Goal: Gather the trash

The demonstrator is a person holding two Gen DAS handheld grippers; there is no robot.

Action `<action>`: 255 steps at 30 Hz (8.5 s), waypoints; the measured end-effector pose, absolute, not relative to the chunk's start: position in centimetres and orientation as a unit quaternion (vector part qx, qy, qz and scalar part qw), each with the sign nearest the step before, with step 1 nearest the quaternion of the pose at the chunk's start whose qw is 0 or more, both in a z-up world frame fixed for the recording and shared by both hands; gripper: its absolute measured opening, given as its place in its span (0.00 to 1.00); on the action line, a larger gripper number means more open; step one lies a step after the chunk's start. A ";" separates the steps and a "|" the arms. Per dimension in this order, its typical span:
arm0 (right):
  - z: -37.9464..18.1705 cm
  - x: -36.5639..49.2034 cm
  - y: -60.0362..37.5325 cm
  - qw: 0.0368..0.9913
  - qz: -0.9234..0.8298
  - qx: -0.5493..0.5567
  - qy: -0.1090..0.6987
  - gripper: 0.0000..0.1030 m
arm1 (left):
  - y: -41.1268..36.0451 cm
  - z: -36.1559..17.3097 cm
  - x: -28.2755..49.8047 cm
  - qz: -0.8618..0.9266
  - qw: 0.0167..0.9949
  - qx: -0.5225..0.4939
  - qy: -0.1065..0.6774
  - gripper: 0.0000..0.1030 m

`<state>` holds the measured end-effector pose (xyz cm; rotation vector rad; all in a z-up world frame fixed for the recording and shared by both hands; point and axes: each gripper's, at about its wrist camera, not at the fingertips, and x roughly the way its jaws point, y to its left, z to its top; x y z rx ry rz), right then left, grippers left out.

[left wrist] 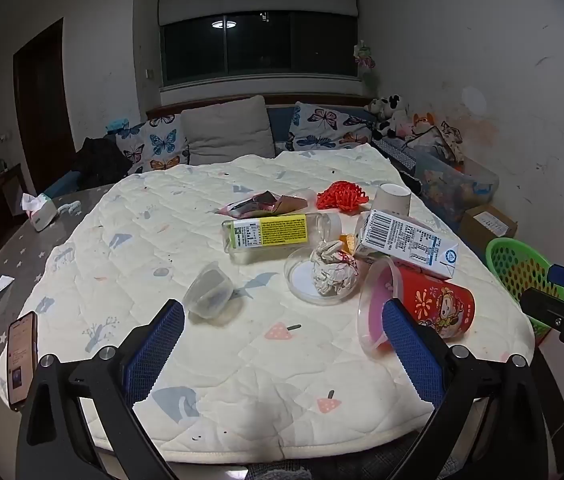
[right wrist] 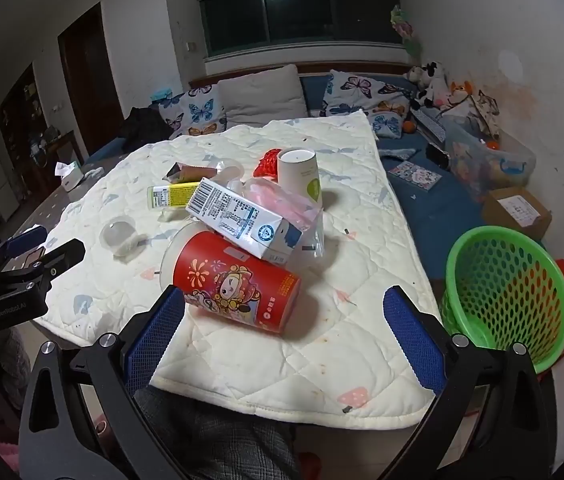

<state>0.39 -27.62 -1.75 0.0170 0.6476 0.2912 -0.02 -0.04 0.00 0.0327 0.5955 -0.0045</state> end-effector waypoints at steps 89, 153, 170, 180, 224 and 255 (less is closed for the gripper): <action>-3.0 3.0 -29.5 0.931 0.127 0.003 0.342 0.96 | -4.4 -4.0 5.5 -0.187 0.915 0.009 0.357 0.67; -7.3 14.7 -22.1 0.838 0.331 -0.012 0.433 0.80 | 3.4 -6.9 4.7 -0.314 0.854 -0.080 0.407 0.17; -8.7 16.7 -22.1 0.816 0.365 0.001 0.448 0.66 | 2.8 -7.9 6.6 -0.333 0.842 -0.106 0.411 0.31; -6.8 14.3 -22.2 0.839 0.355 -0.003 0.411 0.63 | 1.8 -6.9 5.5 -0.363 0.839 -0.116 0.388 0.05; -10.0 10.2 -54.7 0.905 -0.031 0.115 0.408 0.73 | -24.4 -1.6 15.6 -0.490 0.783 -0.033 0.381 0.05; -7.6 4.0 -56.6 0.914 -0.065 0.141 0.375 0.76 | -36.0 -7.2 19.2 -0.491 0.732 0.004 0.473 0.38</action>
